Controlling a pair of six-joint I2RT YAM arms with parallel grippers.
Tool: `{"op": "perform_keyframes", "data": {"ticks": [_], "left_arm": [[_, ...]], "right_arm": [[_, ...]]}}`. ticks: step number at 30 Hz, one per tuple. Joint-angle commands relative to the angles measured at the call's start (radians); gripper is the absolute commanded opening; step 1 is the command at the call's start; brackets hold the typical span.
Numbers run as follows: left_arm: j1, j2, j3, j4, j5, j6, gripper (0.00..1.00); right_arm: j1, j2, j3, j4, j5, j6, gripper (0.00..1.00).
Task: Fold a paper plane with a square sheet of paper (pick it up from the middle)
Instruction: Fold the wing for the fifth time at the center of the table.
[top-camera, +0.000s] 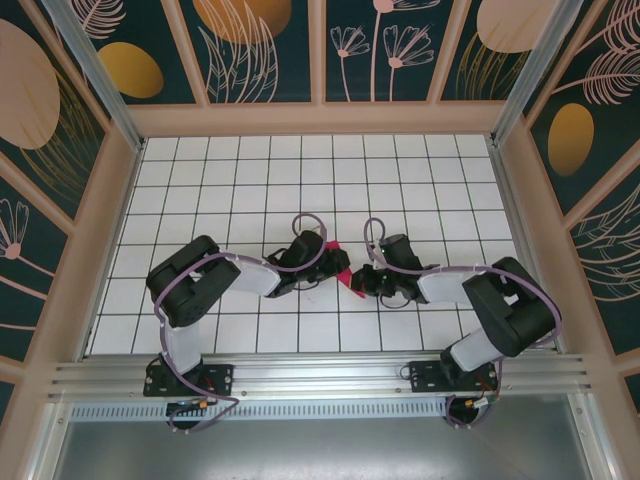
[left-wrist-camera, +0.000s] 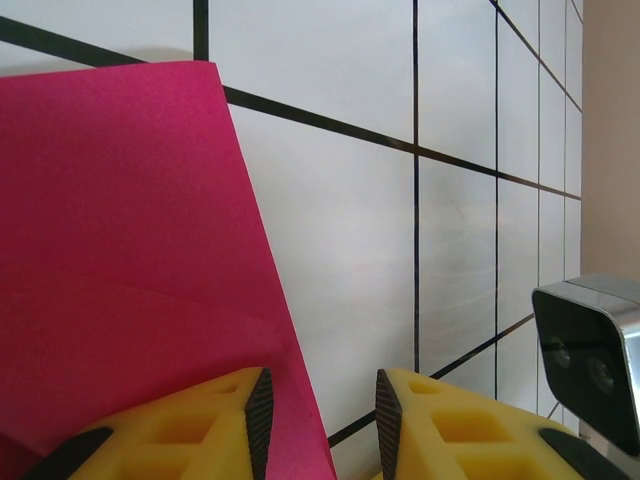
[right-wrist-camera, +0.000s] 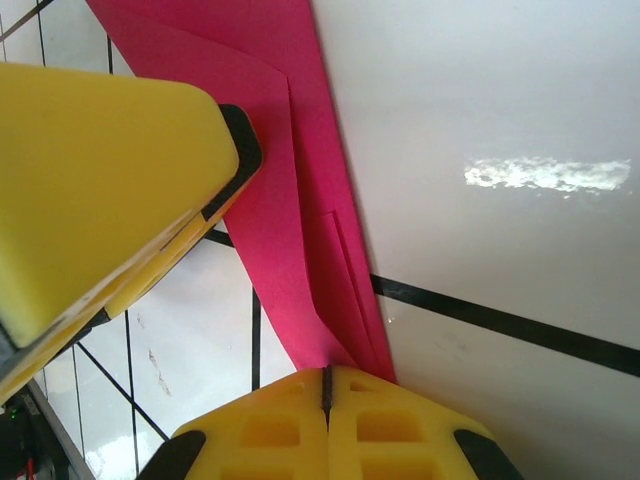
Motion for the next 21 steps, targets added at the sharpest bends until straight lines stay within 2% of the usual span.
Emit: {"op": "perform_keyframes", "data": {"ticks": [1, 9, 21], "left_arm": [[0.000, 0.040, 0.007, -0.039, 0.012, 0.024, 0.35], [0.002, 0.046, 0.009, -0.062, 0.002, 0.013, 0.34], [0.002, 0.072, 0.043, -0.135, -0.004, 0.010, 0.29]], "right_arm": [[-0.003, 0.052, -0.028, -0.055, 0.034, 0.009, 0.07], [-0.044, 0.025, -0.092, 0.002, -0.056, 0.047, 0.07], [-0.014, -0.028, -0.073, -0.155, -0.050, -0.017, 0.08]]}}
